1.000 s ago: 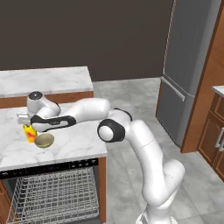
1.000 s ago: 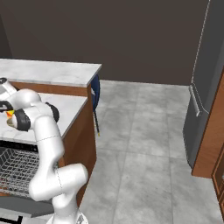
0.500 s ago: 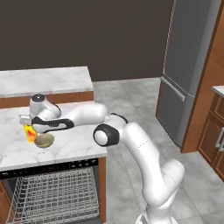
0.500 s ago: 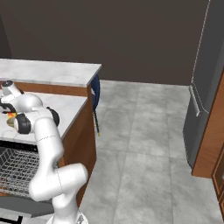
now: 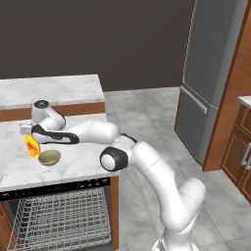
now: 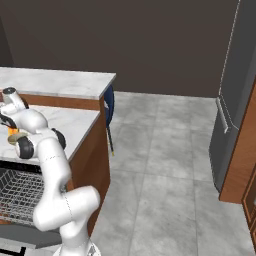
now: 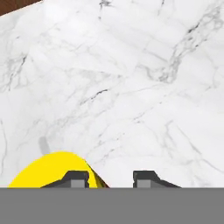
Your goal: Pick up the cup and bowl from the counter, place them in the dishwasher, and close the dishwasher door.
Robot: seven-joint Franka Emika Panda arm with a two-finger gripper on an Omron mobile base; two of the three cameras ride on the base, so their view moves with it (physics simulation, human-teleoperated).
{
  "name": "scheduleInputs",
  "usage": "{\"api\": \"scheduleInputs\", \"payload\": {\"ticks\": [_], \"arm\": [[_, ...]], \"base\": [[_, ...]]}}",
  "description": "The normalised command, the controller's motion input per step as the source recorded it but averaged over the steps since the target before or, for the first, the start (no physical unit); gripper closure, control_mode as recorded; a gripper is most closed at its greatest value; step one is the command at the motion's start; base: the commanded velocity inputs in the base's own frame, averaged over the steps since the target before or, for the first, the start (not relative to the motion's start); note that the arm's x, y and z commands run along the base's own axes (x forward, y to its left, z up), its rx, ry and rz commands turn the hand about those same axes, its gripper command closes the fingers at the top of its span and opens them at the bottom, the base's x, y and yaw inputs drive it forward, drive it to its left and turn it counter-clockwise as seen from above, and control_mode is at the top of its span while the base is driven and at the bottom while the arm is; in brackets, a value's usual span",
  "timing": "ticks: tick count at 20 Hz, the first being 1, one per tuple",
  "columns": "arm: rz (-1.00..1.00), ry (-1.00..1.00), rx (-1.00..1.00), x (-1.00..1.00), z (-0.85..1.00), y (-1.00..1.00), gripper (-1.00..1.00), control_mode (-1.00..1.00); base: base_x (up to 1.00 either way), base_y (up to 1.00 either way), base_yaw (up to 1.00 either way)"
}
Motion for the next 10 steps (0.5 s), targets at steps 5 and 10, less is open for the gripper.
{"api": "scheduleInputs", "payload": {"ticks": [5,10], "arm": [[0.08,-0.02,-0.02,-0.60,-0.03,-0.21,1.00,-1.00],[0.18,-0.06,-0.02,-0.62,-0.11,-0.79,1.00,-1.00]], "base": [[0.00,0.00,0.00],[0.00,0.00,0.00]]}}
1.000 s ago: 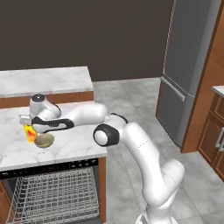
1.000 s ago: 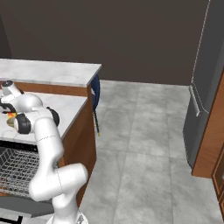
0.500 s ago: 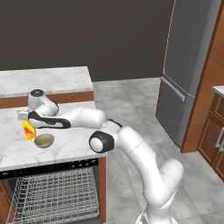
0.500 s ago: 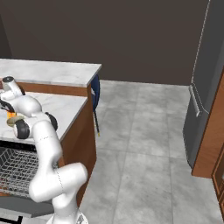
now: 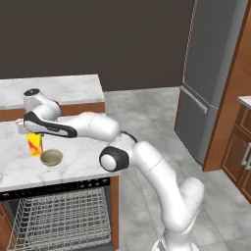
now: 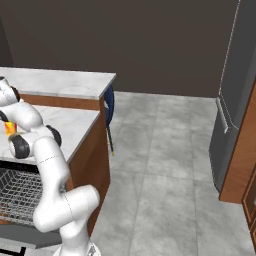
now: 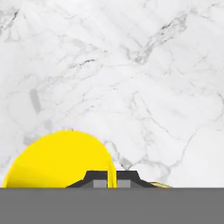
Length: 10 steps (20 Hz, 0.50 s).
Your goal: Pick up the cup and bowl from the counter, place them in the dishwasher, and close the dishwasher door.
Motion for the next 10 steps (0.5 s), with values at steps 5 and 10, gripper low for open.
{"api": "scheduleInputs", "payload": {"ticks": [5,10], "arm": [[0.21,-0.08,0.00,-0.44,-0.06,-0.87,1.00,-1.00],[0.22,-0.07,0.00,-0.36,0.00,-0.79,1.00,-1.00]], "base": [[0.00,0.00,0.00],[0.00,0.00,0.00]]}}
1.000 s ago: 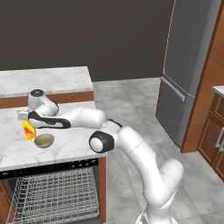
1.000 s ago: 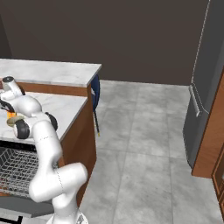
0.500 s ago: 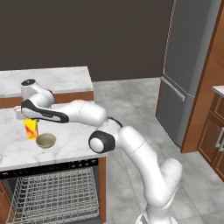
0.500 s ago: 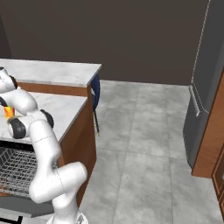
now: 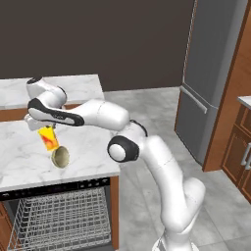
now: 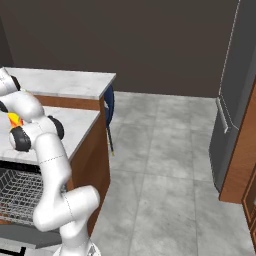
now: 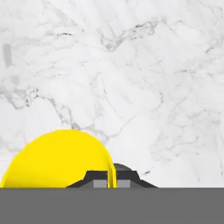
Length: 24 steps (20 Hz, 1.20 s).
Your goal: Pick up the cup and bowl from the counter, place them in the dishwasher, and close the dishwasher door.
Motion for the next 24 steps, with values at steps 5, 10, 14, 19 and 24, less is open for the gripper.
{"api": "scheduleInputs", "payload": {"ticks": [5,10,14,19,24], "arm": [[0.24,-0.08,0.00,-0.20,0.00,-0.58,1.00,-1.00],[0.19,-0.05,0.00,0.00,0.00,-0.42,1.00,-1.00],[0.17,-0.04,0.00,0.00,0.00,-0.32,1.00,-1.00],[0.12,-0.02,0.00,0.07,0.12,-0.23,1.00,-1.00],[0.10,0.00,0.00,0.54,0.13,-0.08,1.00,-1.00]], "base": [[0.00,0.00,0.00],[0.00,0.00,0.00],[0.00,0.00,0.00],[0.00,0.00,0.00],[0.00,0.00,0.00]]}}
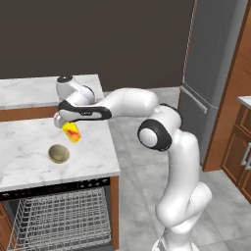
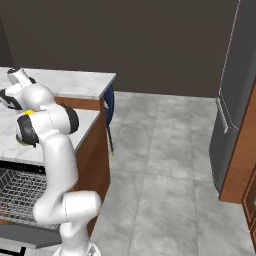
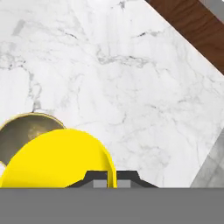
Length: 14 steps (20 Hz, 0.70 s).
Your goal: Pick up the cup and bowl from the counter, place them in the dishwasher, and close the dishwasher door.
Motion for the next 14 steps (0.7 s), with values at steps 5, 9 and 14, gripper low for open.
{"api": "scheduleInputs", "payload": {"ticks": [5,9,14], "arm": [[0.08,0.00,0.00,0.93,0.01,0.00,1.00,-1.00],[0.16,-0.01,-0.10,0.13,0.00,0.14,1.00,-1.00],[0.23,-0.08,-0.18,-0.41,0.05,0.14,1.00,-1.00]], "base": [[0.00,0.00,0.00],[0.00,0.00,0.00],[0.00,0.00,0.00]]}}
